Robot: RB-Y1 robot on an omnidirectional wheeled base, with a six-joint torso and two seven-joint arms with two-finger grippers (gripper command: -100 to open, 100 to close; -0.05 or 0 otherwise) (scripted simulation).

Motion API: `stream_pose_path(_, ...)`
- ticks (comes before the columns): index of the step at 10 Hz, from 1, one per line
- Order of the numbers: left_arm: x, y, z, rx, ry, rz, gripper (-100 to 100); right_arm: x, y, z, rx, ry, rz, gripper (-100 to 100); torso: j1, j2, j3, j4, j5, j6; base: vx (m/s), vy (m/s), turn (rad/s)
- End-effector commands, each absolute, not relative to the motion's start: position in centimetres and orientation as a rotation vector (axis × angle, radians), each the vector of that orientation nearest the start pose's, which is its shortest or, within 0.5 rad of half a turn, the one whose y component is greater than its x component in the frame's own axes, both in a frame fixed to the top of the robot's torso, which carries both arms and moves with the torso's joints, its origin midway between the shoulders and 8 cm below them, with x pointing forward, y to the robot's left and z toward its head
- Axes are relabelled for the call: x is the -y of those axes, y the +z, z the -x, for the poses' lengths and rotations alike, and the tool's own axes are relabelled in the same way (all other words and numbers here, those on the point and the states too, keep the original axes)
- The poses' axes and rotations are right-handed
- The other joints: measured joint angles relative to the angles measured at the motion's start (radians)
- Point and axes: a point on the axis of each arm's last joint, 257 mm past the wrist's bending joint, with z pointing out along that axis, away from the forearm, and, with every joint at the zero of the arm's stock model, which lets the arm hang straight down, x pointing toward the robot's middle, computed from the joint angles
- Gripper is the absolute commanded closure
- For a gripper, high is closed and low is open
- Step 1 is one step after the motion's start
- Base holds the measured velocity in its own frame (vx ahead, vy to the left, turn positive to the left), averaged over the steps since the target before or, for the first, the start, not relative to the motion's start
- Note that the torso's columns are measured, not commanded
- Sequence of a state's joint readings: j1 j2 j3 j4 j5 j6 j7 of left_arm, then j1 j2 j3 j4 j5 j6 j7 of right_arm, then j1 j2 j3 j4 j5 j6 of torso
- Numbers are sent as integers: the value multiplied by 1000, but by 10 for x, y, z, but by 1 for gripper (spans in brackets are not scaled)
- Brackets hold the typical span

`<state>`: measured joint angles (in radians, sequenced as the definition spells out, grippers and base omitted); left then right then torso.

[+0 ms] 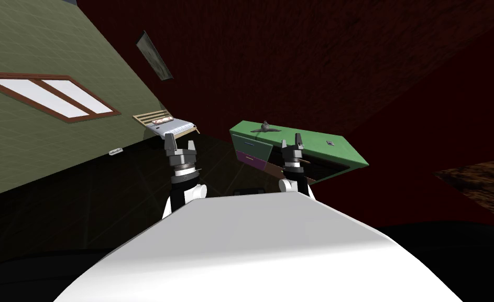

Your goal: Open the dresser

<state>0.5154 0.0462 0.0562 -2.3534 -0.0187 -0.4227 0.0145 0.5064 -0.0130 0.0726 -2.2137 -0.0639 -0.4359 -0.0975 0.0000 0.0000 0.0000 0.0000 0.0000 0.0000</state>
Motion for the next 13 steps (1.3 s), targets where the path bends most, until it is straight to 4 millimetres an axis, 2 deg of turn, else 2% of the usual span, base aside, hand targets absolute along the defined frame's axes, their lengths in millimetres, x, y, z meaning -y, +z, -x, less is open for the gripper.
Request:
stream_pose_path(1,-291,39,-339,-665,-1239,625,0,264,-22,-368,-651,1467,-853,0,0,40,-82,41,0,0,0,0,0)
stream_pose_path(9,-291,39,-339,-665,-1239,624,0,264,-22,-368,-651,1467,-853,0,0,618,-1234,617,0,0,0,0,0)
stream_pose_path(10,-291,39,-339,-665,-1239,624,0,261,-25,-369,-698,1445,-823,-100,0,691,-1382,691,0,0,20,22,-35)
stream_pose_path(11,-291,39,-339,-665,-1239,625,0,258,-27,-371,-734,1423,-799,-100,1,724,-1451,724,0,0,36,45,-64)
stream_pose_path(13,-291,39,-339,-665,-1239,625,0,253,-36,-374,-813,1356,-745,-100,2,735,-1476,736,1,0,63,69,-69)
